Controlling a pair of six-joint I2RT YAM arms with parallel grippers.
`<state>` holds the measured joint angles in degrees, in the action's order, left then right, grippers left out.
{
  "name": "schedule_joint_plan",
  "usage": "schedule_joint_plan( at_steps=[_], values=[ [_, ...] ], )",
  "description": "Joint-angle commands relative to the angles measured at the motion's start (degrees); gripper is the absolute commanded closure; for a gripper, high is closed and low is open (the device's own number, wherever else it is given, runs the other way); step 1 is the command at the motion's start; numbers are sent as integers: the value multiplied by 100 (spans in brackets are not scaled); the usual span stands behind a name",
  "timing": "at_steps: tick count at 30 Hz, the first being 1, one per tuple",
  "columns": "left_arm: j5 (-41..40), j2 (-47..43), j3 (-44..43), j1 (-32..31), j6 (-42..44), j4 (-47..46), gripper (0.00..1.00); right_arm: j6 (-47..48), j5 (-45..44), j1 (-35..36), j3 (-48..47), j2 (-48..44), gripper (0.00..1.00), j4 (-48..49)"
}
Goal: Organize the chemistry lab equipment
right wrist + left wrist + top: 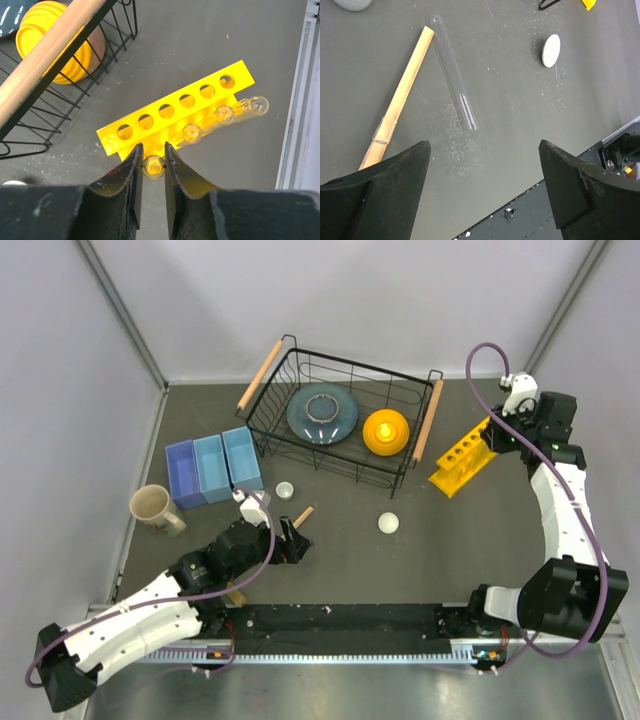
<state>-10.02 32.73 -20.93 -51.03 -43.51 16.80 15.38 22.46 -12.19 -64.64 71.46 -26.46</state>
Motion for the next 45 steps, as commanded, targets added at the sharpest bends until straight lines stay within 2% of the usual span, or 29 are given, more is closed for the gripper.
schedule_joint_plan(
  at_steps=[1,16,30,43,45],
  values=[
    [-70,-21,19,22,-53,-115,5,115,-40,-47,-374,140,91,361],
    [-35,23,-34,22,-18,-63,4,150,22,-47,-312,614,91,484],
    [18,119,-104,22,-18,-89,4,53,136,-47,364,781,88,1055],
    [211,681,-298,22,-158,-221,4,106,276,-47,602,861,79,1152],
    [272,866,-359,22,-193,-221,4,123,294,-56,619,826,73,1134]
  ],
)
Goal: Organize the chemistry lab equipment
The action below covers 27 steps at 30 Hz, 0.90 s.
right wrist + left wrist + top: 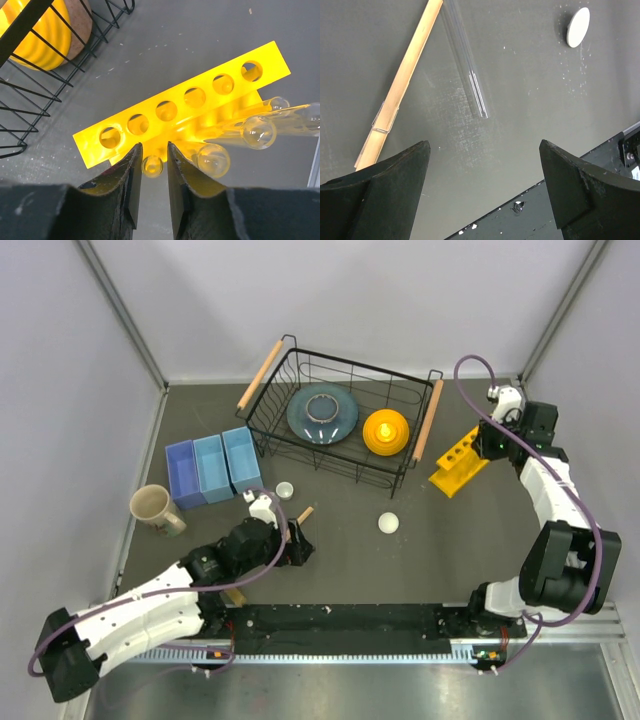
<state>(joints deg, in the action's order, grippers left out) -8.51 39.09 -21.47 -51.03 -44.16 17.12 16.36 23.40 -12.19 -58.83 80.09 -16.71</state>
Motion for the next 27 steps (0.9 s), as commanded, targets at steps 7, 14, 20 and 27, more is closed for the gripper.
schedule_joint_plan(
  at_steps=[7,14,20,27],
  values=[
    [175,696,-515,22,-207,-157,5,43,262,-47,12,-222,71,45],
    [139,1301,-972,22,-251,238,8,481,445,-56,29,-1258,50,-421],
    [-19,2127,-1551,14,-339,642,14,316,1007,-47,600,-2322,45,-500],
    [-282,3420,-2528,-39,-532,1469,22,-54,2098,-47,1522,-2982,38,-403]
  ],
)
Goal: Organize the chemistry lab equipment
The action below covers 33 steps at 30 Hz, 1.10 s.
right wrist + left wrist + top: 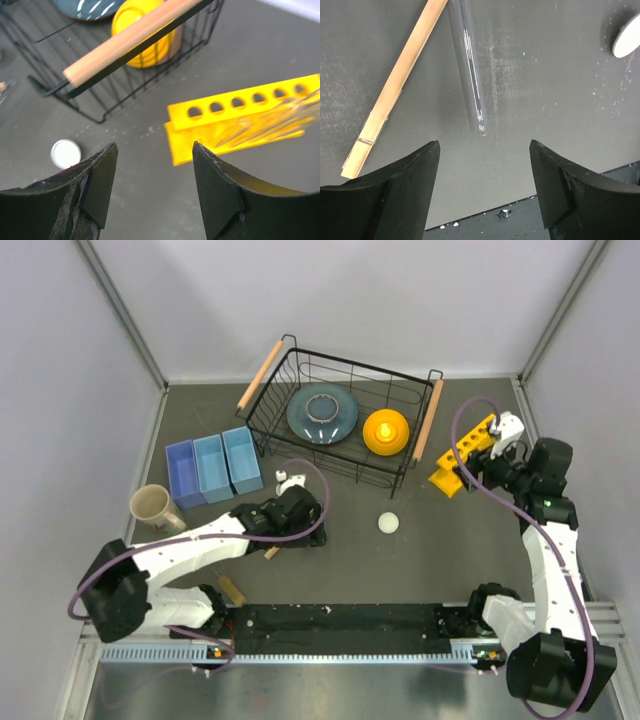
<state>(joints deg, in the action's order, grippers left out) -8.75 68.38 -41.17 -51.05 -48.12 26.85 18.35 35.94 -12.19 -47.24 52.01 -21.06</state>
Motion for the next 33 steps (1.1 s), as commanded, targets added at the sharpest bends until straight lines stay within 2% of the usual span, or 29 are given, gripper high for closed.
schedule_joint_plan(
  at_steps=[1,10,17,20,22,24,25,28,33],
  values=[
    [-293,614,-655,-63,-189,584,24,-270,966,-56,435,-208,38,49],
    [-575,2169,-1613,-160,-242,1182,36,-314,1415,-56,673,-235,37,119],
    [-627,2794,-2000,-230,-224,1279,43,-297,1503,-56,725,-217,37,137],
    [-628,2944,-2027,-230,-216,1279,50,-279,1512,-56,725,-226,37,137],
    [-619,3058,-2053,-230,-207,1288,59,-288,1530,-56,734,-226,37,137],
    [-575,3128,-2088,-230,-198,1314,64,-288,1556,-56,743,-226,37,137],
    [-566,3181,-2114,-230,-189,1323,71,-279,1582,-56,734,-226,37,128],
    [-566,3208,-2132,-230,-189,1340,80,-279,1644,-82,734,-235,37,120],
    [-566,3059,-2053,-248,-189,1253,87,-253,1784,-152,725,-270,37,102]
  ],
)
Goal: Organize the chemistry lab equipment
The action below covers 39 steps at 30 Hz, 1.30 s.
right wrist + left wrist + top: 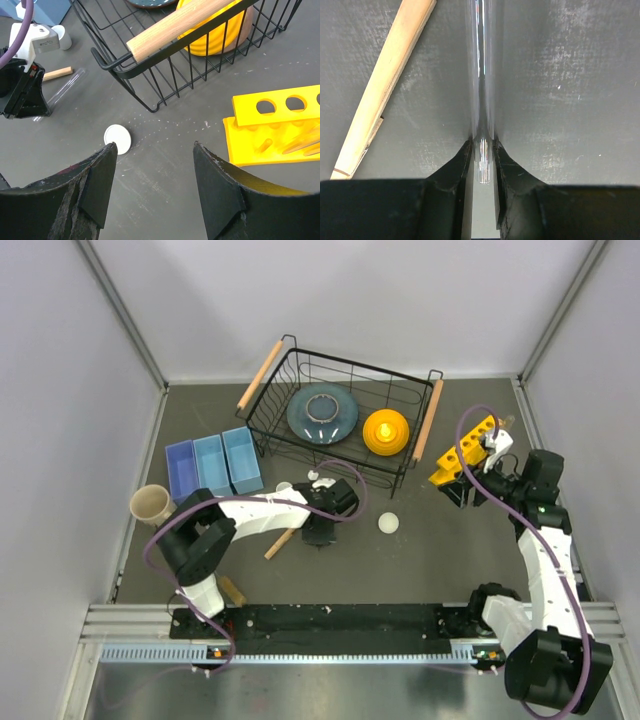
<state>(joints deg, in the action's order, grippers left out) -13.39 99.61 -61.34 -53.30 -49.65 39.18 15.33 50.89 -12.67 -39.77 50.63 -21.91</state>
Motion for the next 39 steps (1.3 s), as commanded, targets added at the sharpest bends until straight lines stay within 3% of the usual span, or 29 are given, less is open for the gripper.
schedule_joint_plan(
  at_steps=[1,6,9,15,18,22,29,39],
  values=[
    [-111,-195,34,-49,-1,-15,89,75,316,-113,-31,-150,37,161],
    [-68,-810,254,-303,419,-261,94,487,509,-122,-399,-133,37,-426],
    [11,-1231,491,-470,657,-445,95,1084,754,-131,-909,-54,34,-1357],
    [635,-2224,1264,-926,1351,-1684,96,1815,1369,-78,-1727,113,31,-2966],
    [925,-2612,1423,-1199,1598,-2431,97,1973,1485,227,-1911,210,24,-3624],
    [978,-2781,1309,-1490,1809,-3029,97,1685,1432,703,-2122,377,21,-3978],
    [829,-2465,694,-1815,2239,-3425,97,884,1222,766,-2342,799,19,-4023],
    [934,-1964,-9,-1948,2521,-3443,97,181,1977,897,-2422,1484,22,-4075]
  ],
)
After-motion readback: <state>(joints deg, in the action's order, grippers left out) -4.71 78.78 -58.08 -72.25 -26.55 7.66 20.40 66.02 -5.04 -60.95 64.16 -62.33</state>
